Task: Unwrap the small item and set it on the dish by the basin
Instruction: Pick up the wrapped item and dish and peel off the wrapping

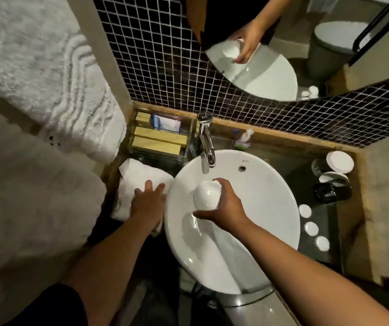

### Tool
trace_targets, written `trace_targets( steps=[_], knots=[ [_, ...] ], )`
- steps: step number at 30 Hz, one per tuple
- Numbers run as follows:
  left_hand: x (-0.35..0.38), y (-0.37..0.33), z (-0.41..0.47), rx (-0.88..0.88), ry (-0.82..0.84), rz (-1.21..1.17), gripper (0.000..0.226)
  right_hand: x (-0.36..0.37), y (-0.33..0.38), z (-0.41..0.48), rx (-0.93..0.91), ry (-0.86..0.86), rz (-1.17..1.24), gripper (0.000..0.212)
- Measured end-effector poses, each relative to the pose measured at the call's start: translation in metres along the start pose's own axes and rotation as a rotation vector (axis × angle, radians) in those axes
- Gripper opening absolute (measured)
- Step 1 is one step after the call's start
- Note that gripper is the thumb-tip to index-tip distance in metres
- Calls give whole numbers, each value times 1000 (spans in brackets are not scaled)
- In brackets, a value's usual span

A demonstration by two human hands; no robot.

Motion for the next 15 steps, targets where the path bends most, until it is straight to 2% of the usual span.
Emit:
trace_targets(
  steps=[3, 7, 9, 13, 15],
  knots=[
    [7, 2, 10, -20, -37, 5, 56, 14, -4, 1, 44, -2, 26, 95],
    [18, 9, 24, -46, -42, 67, 93, 25, -18, 3, 137, -80, 103, 39],
    [19, 11, 31, -45, -52, 75, 100, 27, -23, 1, 175, -92, 118, 27],
    [15, 12, 30, -34, -52, 53, 85, 25, -24, -3, 200, -84, 175, 20],
    [6, 12, 20, -67, -73, -28, 76, 21, -22, -7, 280, -74, 269, 15]
  ],
)
Point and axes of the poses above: each hand's wrist, its own z-axis towards the middle knuckle, its own x-axis out of the palm, y = z × x, the point moved 3 cm from there along z, towards the middle knuckle, and after that the axes turned 13 degrees about -y, right-handed, at the moved point
